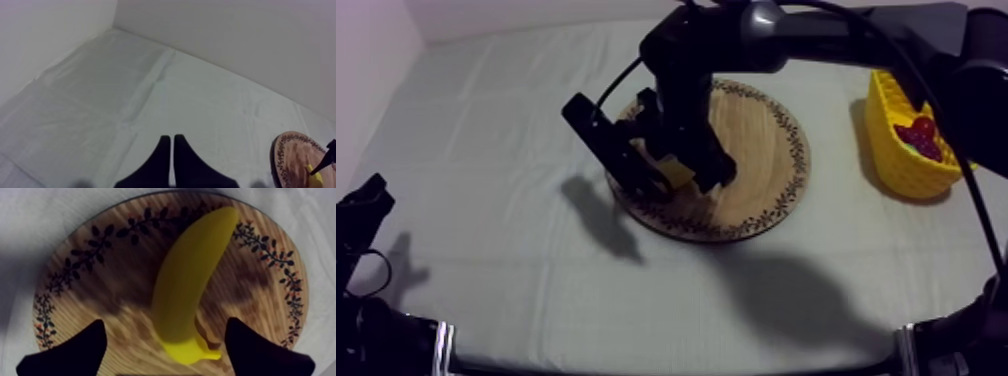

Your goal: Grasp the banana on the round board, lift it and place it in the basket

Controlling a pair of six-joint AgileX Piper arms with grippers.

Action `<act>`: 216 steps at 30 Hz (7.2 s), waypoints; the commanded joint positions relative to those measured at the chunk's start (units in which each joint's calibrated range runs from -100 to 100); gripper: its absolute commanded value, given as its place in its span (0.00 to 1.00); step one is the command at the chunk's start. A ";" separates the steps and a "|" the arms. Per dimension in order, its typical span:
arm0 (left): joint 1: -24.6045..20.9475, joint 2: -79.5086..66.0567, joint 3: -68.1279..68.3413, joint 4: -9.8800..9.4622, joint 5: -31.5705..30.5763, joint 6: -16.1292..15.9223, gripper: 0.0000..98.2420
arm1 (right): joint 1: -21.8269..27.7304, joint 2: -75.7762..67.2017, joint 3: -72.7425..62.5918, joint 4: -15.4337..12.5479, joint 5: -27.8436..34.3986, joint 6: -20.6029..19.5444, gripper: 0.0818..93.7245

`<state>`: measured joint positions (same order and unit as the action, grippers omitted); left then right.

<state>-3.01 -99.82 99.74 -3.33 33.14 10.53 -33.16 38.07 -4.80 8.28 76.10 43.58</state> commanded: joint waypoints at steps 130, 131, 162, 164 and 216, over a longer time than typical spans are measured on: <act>0.01 0.00 0.03 -0.02 0.00 -0.02 0.00 | 35.34 -33.27 11.31 5.72 15.33 -26.58 0.26; 0.01 0.00 0.03 -0.02 0.00 -0.02 0.00 | 35.63 -33.31 11.34 5.64 15.48 -26.57 0.26; 0.01 0.00 0.03 -0.02 0.00 -0.05 0.00 | 36.30 -26.99 25.14 3.17 10.43 -29.20 0.26; 0.01 0.00 0.03 -0.02 0.00 -0.05 0.00 | 36.15 -25.92 25.91 3.08 9.56 -29.33 0.27; 0.01 0.00 0.03 -0.02 0.00 0.00 0.00 | 37.52 -50.94 33.88 -3.84 -1.96 -26.95 0.57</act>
<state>-3.01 -99.82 99.74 -3.33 33.14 10.52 4.31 -9.41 27.20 4.86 76.07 16.45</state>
